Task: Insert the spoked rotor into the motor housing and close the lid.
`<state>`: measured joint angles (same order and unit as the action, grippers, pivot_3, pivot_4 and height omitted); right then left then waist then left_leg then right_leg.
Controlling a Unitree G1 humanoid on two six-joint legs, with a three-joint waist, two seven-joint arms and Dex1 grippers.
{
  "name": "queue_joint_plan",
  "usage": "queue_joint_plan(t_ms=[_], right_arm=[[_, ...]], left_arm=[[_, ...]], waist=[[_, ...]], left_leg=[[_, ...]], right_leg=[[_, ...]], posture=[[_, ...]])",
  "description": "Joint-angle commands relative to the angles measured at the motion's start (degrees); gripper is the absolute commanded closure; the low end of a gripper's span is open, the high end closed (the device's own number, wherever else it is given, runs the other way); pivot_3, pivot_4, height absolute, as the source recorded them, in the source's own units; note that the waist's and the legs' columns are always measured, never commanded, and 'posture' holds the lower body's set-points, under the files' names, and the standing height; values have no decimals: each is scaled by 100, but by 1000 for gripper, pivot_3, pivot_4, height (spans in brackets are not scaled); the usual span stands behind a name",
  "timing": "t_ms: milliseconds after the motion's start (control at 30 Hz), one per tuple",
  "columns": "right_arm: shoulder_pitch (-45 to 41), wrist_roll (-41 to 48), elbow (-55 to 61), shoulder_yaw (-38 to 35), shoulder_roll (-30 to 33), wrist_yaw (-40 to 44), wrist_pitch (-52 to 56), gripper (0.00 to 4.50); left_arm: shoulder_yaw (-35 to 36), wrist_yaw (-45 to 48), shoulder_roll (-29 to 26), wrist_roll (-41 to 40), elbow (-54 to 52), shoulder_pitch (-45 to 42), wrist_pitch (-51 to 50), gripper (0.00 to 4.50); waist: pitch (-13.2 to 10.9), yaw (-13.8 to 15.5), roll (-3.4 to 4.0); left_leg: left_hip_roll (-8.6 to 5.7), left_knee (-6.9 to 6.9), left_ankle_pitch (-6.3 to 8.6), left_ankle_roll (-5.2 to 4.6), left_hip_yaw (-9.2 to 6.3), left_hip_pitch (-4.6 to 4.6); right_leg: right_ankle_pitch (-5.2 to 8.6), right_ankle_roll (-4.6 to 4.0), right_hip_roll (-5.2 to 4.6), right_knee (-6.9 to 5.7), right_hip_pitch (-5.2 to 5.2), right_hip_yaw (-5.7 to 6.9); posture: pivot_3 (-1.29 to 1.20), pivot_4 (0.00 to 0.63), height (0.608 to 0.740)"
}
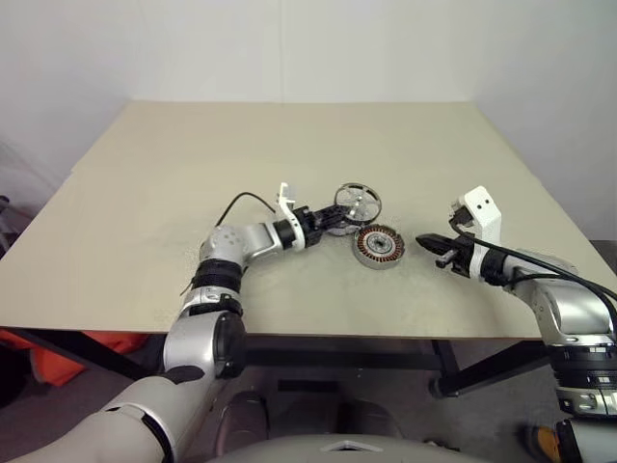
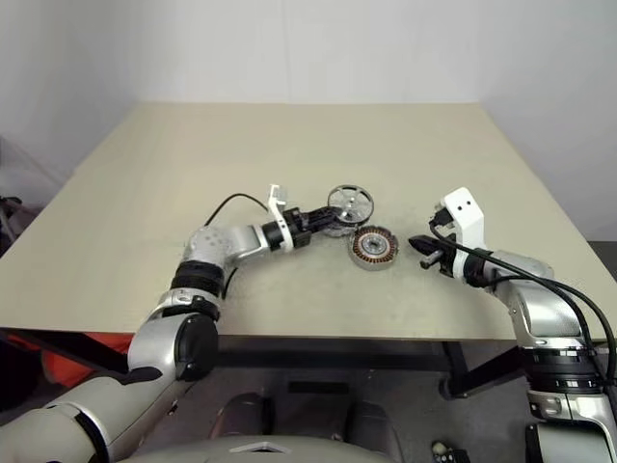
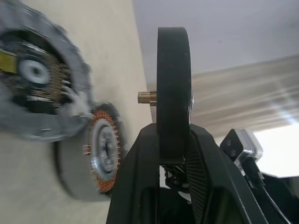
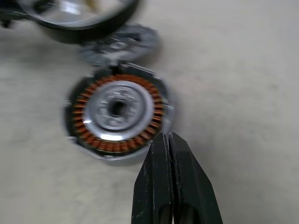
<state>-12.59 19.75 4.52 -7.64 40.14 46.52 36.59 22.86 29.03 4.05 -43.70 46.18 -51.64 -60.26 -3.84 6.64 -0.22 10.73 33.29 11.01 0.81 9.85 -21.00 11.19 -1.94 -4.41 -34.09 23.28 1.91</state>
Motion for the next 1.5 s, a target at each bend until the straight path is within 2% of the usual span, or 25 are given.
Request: queue_joint_plan(t_ms=[33, 333, 733, 1500], right_arm=[[95, 67, 433, -46, 86, 94, -196, 4500], [330, -51, 713, 54, 74, -120, -253, 4500], [448, -147, 731, 83, 196, -48, -461, 4500], [501, -260, 820, 112, 149, -172, -492, 4500]], left_arm=[[-147, 273, 112, 83, 237, -296, 200, 3899], [-346, 485, 214, 374, 717, -369, 325, 3899], [-261, 543, 372, 358, 827, -380, -176, 3899], [-391, 654, 619, 839, 1567, -648, 403, 3899]], waist=[[1, 15, 2], [2, 71, 4], [3, 72, 5], [6, 76, 10]], left_leg=[[0, 0, -1, -8, 0, 0], [0, 0, -1, -24, -1, -6], [-3, 1, 0, -28, -1, -5], [-7, 1, 1, -31, -4, -4]], right_leg=[[0, 0, 0, 2, 0, 0], [-1, 0, -2, 17, -4, 8], [-1, 0, -10, 20, -10, 15], [-1, 0, -18, 22, -16, 25]], posture=[[0, 0, 740], [0, 0, 740], [0, 0, 740], [0, 0, 740]])
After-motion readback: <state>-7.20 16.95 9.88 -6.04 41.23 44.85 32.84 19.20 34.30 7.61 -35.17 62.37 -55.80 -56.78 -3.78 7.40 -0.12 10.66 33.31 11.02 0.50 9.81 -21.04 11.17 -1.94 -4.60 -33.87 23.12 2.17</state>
